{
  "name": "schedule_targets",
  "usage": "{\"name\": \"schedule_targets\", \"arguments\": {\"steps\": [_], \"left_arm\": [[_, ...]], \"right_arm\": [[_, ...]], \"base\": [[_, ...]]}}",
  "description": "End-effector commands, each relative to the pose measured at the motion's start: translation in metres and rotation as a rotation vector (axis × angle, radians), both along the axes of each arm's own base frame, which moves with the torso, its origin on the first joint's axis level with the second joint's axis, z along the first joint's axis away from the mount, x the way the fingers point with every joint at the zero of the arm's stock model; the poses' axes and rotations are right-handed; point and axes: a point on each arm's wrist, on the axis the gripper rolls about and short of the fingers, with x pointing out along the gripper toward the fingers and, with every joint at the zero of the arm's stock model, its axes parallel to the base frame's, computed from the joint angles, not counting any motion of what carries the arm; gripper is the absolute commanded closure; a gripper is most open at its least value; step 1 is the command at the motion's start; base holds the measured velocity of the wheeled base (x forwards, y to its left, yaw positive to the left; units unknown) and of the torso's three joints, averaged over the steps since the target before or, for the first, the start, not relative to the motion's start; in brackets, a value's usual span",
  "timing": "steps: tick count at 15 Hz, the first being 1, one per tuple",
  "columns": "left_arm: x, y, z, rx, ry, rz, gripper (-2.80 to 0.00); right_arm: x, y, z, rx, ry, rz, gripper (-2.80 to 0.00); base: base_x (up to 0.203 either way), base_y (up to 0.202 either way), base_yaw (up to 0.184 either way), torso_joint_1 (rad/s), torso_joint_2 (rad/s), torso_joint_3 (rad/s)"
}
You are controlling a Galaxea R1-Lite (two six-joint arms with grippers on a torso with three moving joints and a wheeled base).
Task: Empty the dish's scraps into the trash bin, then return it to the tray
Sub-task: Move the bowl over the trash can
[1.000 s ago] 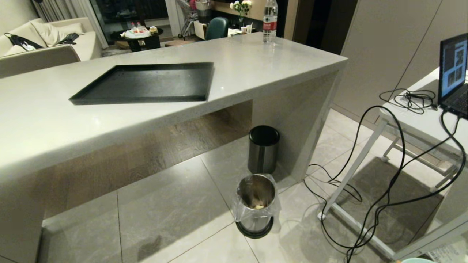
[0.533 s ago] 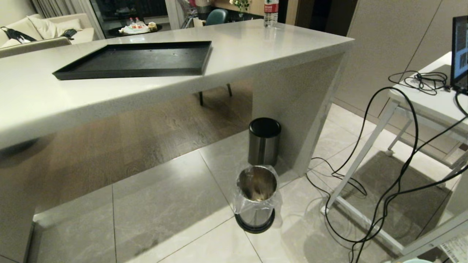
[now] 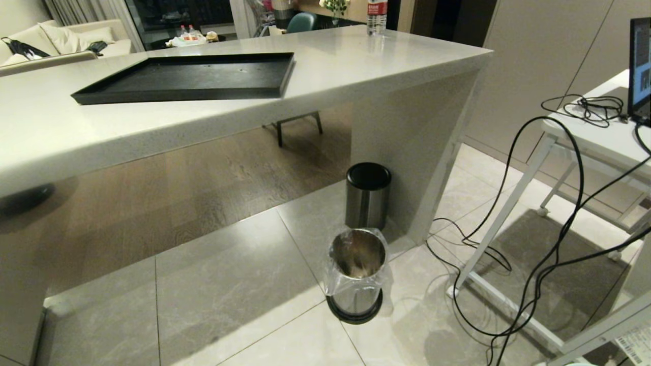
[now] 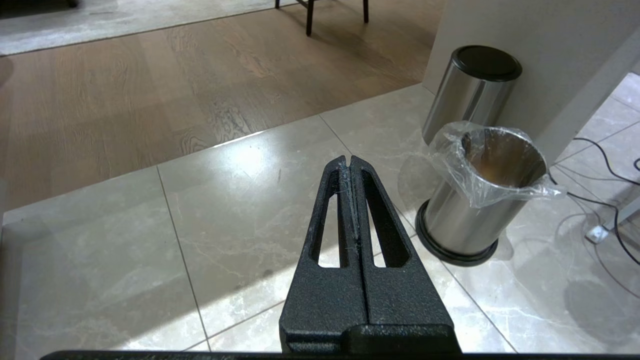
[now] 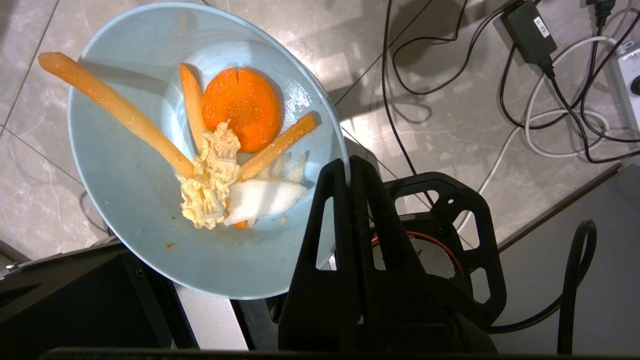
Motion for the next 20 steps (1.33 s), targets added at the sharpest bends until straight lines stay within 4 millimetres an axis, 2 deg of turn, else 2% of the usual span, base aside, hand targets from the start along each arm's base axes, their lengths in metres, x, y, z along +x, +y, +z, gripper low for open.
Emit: {"name": "schedule_targets", "arguments": {"steps": [1,20], "left_arm": [[0.0001,0.0000,0.0001,-0.001,0.001,0.001,0.00],[0.0001,0.0000,0.0001,-0.004,0.001,-0.001,0.00]], "right_arm": [[-0.0003,-0.0003,-0.0003,-0.001,0.004,-0.007,0.00],[-0.0015,0.0002,-0.0050,0.005,0.019,0.029,0.00]], "base": [[0.000,0.000,0.000,0.000,0.00,0.000],[0.000,0.000,0.000,0.008,0.02,0.020]]}}
